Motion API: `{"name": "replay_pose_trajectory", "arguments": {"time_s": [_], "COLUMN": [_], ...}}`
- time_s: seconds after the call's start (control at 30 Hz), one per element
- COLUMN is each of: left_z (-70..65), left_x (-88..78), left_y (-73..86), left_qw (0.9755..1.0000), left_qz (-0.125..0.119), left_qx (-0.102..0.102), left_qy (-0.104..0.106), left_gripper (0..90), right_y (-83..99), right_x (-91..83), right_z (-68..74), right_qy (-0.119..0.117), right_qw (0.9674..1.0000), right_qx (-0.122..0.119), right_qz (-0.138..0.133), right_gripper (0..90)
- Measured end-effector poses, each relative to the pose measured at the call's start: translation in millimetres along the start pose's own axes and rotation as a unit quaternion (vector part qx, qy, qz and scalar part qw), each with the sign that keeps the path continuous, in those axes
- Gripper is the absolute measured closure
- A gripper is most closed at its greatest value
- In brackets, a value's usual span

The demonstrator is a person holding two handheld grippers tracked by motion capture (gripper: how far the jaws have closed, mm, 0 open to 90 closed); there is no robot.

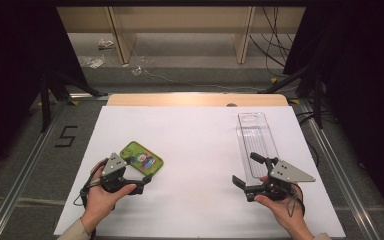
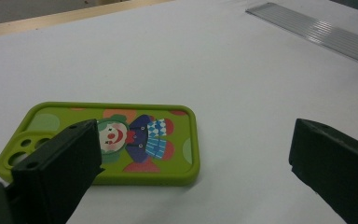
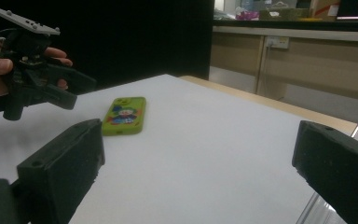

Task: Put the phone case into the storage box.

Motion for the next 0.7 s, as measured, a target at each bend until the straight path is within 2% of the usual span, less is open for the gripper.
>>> {"name": "replay_pose_trajectory", "arguments": {"time_s": [0.23, 0.33, 0.43, 0.47, 0.5, 0.53, 0.57, 0.67, 0.7], "left_z": [-0.4, 0.9, 5.6, 10.0, 10.0, 11.3, 12.1, 12.6, 11.7], "left_x": [-0.8, -0.5, 3.2, 6.4, 6.4, 8.5, 10.8, 20.5, 24.4], "left_y": [-1.1, -5.4, -10.1, -13.7, -13.7, -15.0, -15.8, -15.1, -14.9], "left_qw": [1.0, 0.9998, 0.9993, 0.9988, 0.9988, 0.9988, 0.999, 0.9989, 0.9988], "left_qz": [-0.003, -0.014, -0.013, -0.012, -0.012, -0.009, -0.004, 0.019, 0.027], "left_qx": [0.001, -0.001, -0.003, -0.01, -0.01, -0.013, -0.011, -0.008, -0.011], "left_qy": [-0.002, -0.011, -0.034, -0.047, -0.047, -0.046, -0.042, -0.042, -0.039], "left_gripper": [2.5, 10.1, 30.3, 49.0, 59.5, 59.5, 69.0, 89.4, 89.6], "right_y": [0.0, -0.2, -0.5, -0.2, -0.2, -0.1, -0.1, 0.2, 0.2], "right_x": [-0.1, -0.1, 0.6, 0.8, 0.8, 0.9, 0.9, 1.2, 1.3], "right_z": [0.6, 0.4, -0.1, -0.4, -0.4, -0.7, -1.0, -1.6, -1.7], "right_qy": [0.0, 0.001, 0.003, 0.003, 0.003, 0.004, 0.005, 0.007, 0.007], "right_qw": [1.0, 1.0, 1.0, 1.0, 1.0, 1.0, 1.0, 1.0, 1.0], "right_qx": [-0.002, -0.002, -0.002, -0.001, -0.001, -0.001, 0.0, 0.002, 0.002], "right_qz": [0.0, 0.0, 0.0, 0.001, 0.001, 0.001, 0.001, 0.002, 0.002], "right_gripper": [3.3, 3.3, 3.3, 3.3, 3.3, 3.3, 3.3, 3.2, 3.3]}}
Point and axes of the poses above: each handheld gripper's, and its own axes: x roughly forward along the jaws, y roughly out of its underside, z roughly to its left, the point moved 8 cm from there along x, roughly forward along the jaws, and after that the axes turned 4 degrees about x, right-handed, at the moved point
